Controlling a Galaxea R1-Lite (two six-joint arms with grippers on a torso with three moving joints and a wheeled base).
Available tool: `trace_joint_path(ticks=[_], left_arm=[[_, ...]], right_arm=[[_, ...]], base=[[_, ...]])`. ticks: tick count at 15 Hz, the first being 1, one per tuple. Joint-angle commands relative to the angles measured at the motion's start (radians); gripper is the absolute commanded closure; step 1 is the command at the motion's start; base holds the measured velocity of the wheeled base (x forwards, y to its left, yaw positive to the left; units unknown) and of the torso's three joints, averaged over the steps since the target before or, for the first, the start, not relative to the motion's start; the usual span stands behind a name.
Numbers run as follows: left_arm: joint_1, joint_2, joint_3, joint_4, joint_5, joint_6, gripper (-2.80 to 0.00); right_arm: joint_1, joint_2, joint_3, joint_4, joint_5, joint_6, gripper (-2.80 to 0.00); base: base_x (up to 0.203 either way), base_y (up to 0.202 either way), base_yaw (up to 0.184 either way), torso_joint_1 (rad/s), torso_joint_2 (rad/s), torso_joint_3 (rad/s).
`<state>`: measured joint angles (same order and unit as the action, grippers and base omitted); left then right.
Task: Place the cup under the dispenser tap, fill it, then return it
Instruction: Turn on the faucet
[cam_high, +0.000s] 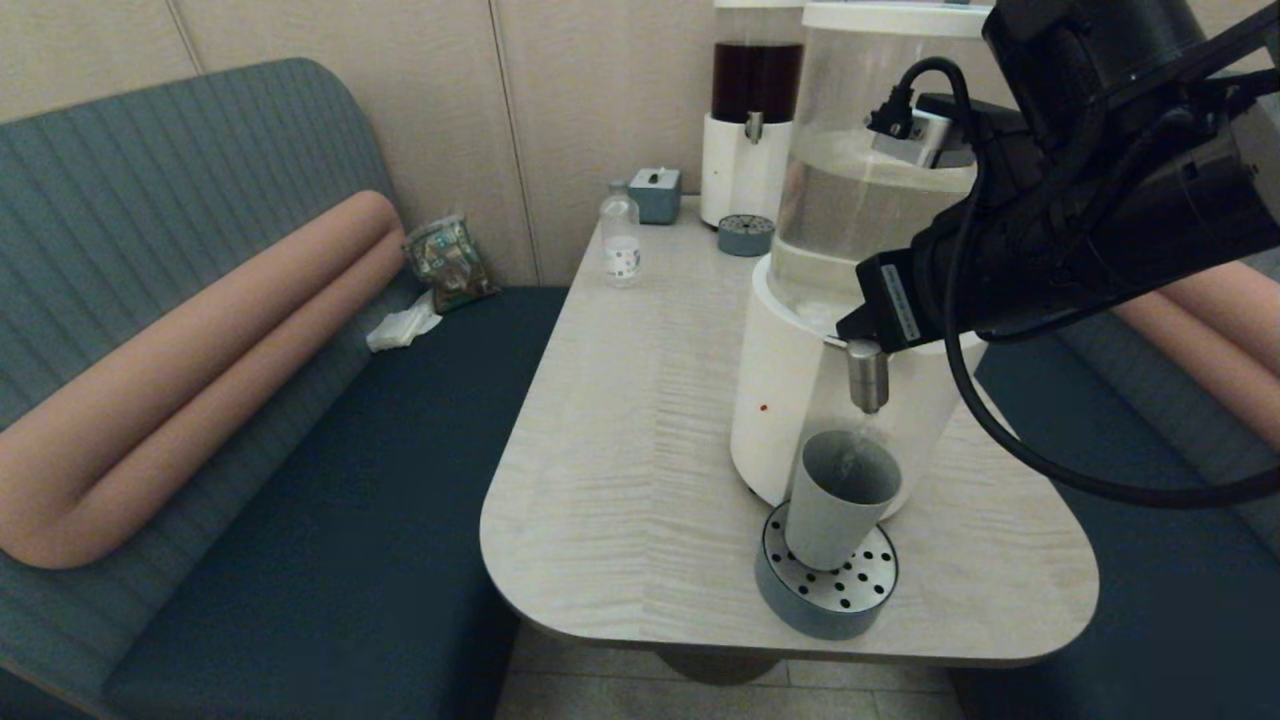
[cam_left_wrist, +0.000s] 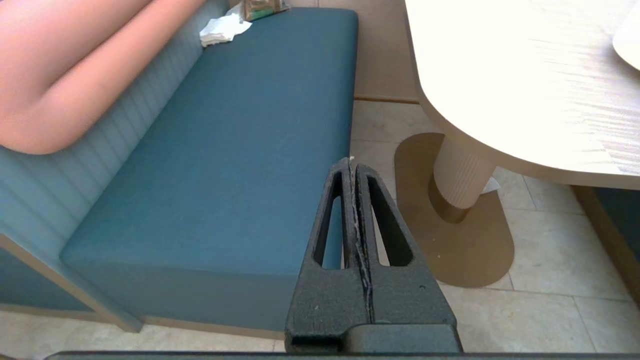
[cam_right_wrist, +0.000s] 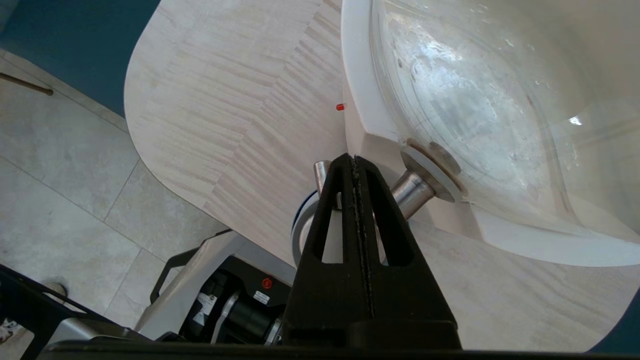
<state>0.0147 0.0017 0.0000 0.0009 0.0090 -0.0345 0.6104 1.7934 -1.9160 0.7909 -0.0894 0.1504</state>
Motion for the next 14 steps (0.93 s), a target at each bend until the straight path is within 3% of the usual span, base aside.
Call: trace_joint_path(ticks=[1, 14], left_arm=[[0.001, 0.001, 0.0, -0.001, 0.0, -0.001, 0.0], [0.001, 0.0, 0.0, 0.0, 0.001, -0.001, 0.0]], right_arm=[[0.0, -0.002, 0.0, 0.005, 0.0, 0.001, 0.0], [-0.033, -0.104, 0.01, 0.007, 0.022, 0.0, 0.0]], base=[[0.0, 0.0, 0.0, 0.0, 0.0, 0.0], [0.0, 0.0, 0.0, 0.0, 0.0, 0.0]])
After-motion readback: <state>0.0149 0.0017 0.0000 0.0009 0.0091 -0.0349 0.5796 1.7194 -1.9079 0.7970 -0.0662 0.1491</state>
